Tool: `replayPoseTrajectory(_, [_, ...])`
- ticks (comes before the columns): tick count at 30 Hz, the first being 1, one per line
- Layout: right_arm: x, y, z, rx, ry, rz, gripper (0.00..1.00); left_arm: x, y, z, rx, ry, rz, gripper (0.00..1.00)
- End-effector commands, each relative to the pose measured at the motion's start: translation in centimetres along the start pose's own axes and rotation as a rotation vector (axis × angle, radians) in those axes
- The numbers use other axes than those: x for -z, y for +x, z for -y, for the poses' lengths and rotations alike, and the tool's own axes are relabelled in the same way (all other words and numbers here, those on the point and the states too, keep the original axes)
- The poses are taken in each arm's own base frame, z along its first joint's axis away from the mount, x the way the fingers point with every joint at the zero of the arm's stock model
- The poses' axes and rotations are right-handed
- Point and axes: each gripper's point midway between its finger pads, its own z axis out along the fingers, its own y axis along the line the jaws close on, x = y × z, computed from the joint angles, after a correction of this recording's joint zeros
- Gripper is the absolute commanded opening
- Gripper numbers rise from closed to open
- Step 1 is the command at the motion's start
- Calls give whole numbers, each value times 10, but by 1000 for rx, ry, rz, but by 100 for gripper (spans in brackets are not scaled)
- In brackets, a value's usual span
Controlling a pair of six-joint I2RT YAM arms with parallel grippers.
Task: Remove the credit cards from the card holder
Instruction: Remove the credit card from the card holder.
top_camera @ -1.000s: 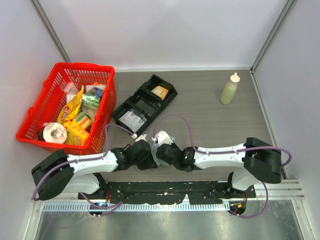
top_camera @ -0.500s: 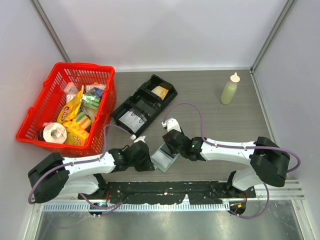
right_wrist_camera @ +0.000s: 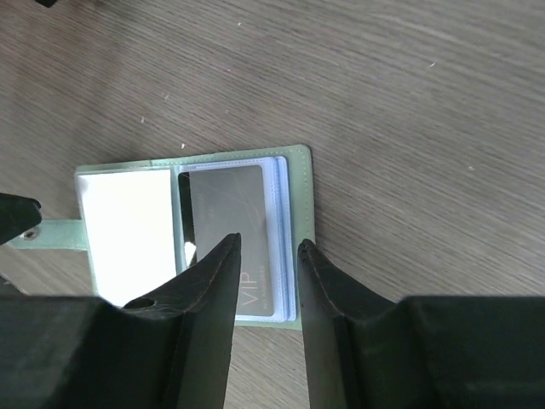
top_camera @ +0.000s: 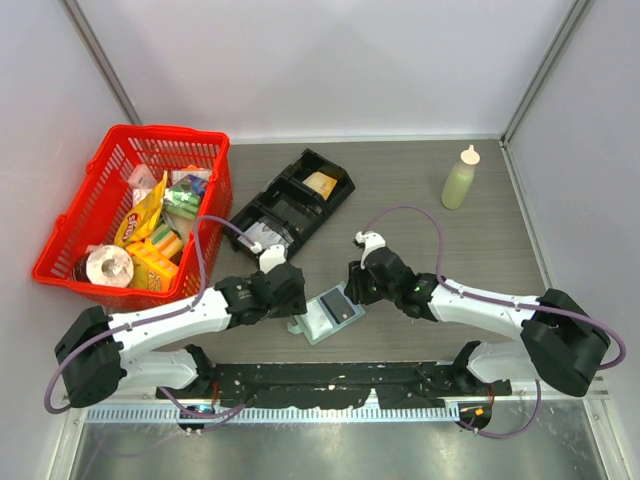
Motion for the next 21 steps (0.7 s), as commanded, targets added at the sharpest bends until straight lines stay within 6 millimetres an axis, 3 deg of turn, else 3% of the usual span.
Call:
replayPoseTrajectory(1, [6,-17,-34,-116,-246,52,36,15,-35,18,55,30,120,72])
replayPoseTrajectory(2, [4,-23,-30,-135,-252,69,33,18,-36,27,69,72,127,71])
replayPoseTrajectory(5, [1,-14,-27,-183,-294,43,27,23,-37,54,130,193,129,71])
replayPoseTrajectory(9, [-3,-11,-21,-225,-322,44,21,17,-31,82,240,324,109,68])
replayPoseTrajectory(15, [-13,7,-12,-304,-335,9,19,-11,-20,92,372,366,97,59])
replayPoseTrajectory(21, [-16,36,-7,-391,-339,-61,16,-40,4,80,454,326,47,51])
